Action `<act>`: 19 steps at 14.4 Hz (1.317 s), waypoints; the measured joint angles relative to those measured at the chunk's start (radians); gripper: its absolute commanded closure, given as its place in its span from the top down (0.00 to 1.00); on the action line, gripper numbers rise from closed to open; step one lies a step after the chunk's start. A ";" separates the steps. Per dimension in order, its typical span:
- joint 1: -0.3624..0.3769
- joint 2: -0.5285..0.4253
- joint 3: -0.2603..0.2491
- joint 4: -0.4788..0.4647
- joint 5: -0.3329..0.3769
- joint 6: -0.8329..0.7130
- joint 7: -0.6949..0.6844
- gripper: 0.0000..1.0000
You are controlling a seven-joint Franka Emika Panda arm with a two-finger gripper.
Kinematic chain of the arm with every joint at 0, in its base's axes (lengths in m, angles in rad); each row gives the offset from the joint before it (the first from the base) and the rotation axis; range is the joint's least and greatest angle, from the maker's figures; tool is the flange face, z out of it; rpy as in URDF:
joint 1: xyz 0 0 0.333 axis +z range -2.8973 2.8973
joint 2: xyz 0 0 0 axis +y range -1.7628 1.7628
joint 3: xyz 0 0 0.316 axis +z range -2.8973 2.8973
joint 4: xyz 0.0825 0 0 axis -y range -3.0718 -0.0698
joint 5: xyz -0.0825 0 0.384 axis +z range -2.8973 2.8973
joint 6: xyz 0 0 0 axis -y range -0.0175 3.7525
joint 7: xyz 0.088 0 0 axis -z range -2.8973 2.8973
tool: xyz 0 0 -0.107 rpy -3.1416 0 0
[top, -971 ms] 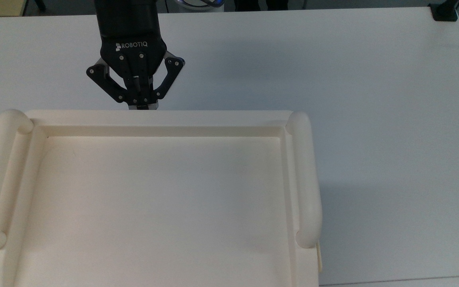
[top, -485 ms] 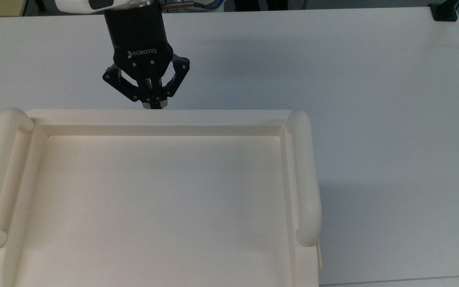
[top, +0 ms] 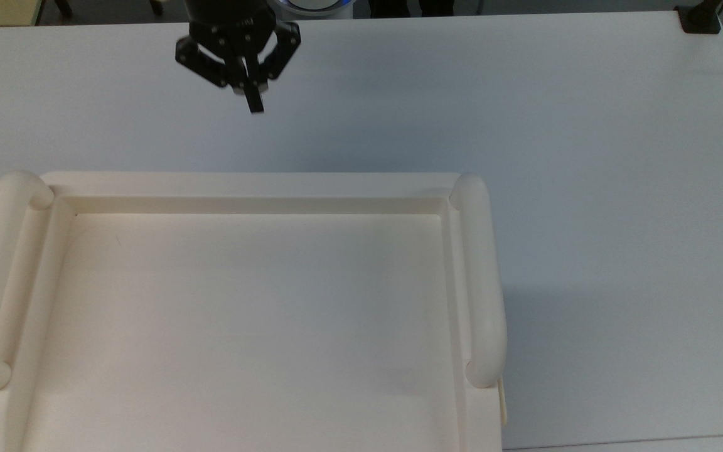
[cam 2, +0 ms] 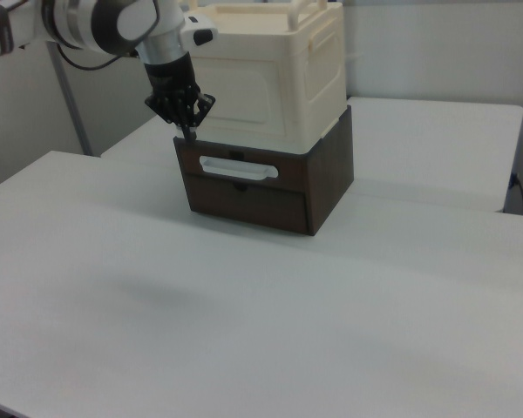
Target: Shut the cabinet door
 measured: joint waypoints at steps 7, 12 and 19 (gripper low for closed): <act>0.005 -0.083 -0.002 -0.021 -0.087 -0.258 0.073 0.06; -0.005 -0.084 -0.004 -0.028 -0.109 -0.268 0.104 1.00; -0.023 -0.084 -0.005 -0.029 -0.137 -0.270 0.109 1.00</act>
